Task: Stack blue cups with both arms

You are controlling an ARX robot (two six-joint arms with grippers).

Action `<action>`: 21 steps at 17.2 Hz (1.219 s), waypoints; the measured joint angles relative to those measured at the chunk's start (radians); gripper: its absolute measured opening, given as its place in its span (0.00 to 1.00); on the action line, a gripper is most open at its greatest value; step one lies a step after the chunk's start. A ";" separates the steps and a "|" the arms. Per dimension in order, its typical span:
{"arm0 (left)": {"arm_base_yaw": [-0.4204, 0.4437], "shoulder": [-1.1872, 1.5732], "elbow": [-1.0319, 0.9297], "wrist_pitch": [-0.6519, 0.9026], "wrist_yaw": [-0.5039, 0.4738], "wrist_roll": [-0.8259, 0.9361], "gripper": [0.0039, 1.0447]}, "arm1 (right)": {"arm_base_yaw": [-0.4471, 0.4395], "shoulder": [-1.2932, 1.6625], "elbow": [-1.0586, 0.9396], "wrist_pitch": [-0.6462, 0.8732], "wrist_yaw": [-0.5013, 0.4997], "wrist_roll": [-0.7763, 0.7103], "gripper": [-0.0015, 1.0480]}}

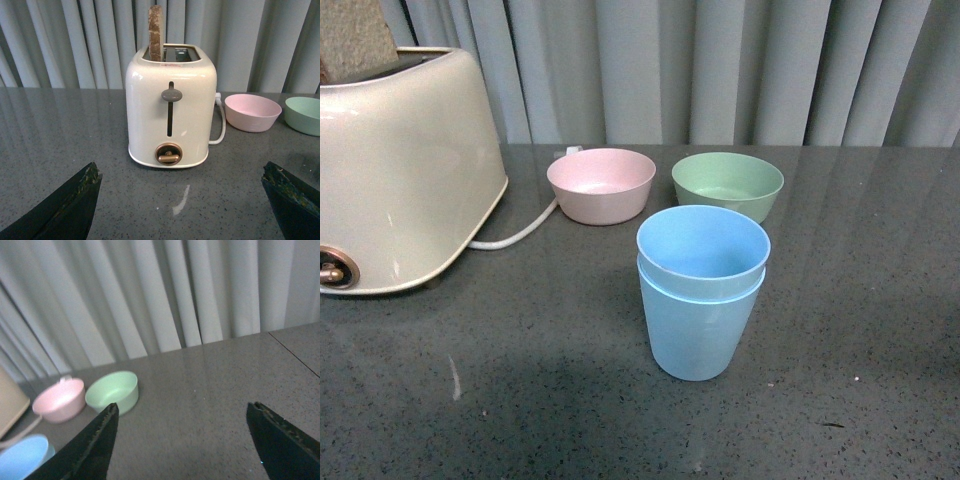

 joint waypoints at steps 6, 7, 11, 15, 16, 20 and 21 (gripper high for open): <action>0.000 0.000 0.000 0.000 0.000 0.000 0.94 | 0.010 -0.354 -0.145 -0.196 0.003 -0.266 0.16; 0.000 0.000 0.000 0.000 0.000 0.000 0.94 | 0.010 -0.363 -0.157 -0.205 0.003 -0.270 0.03; 0.000 0.000 0.000 0.000 0.000 0.000 0.94 | 0.010 -0.498 -0.183 -0.349 0.003 -0.282 0.02; 0.000 0.000 0.000 0.000 0.000 0.000 0.94 | 0.010 -0.576 -0.220 -0.362 0.004 -0.284 0.02; 0.000 0.000 0.000 0.000 -0.001 0.000 0.94 | 0.010 -0.581 -0.220 -0.359 0.004 -0.283 0.02; 0.000 0.000 0.000 0.000 0.000 0.000 0.94 | 0.010 -0.581 -0.220 -0.358 0.004 -0.283 0.02; 0.000 0.000 0.000 0.000 0.000 0.000 0.94 | 0.010 -0.581 -0.220 -0.358 0.004 -0.283 0.02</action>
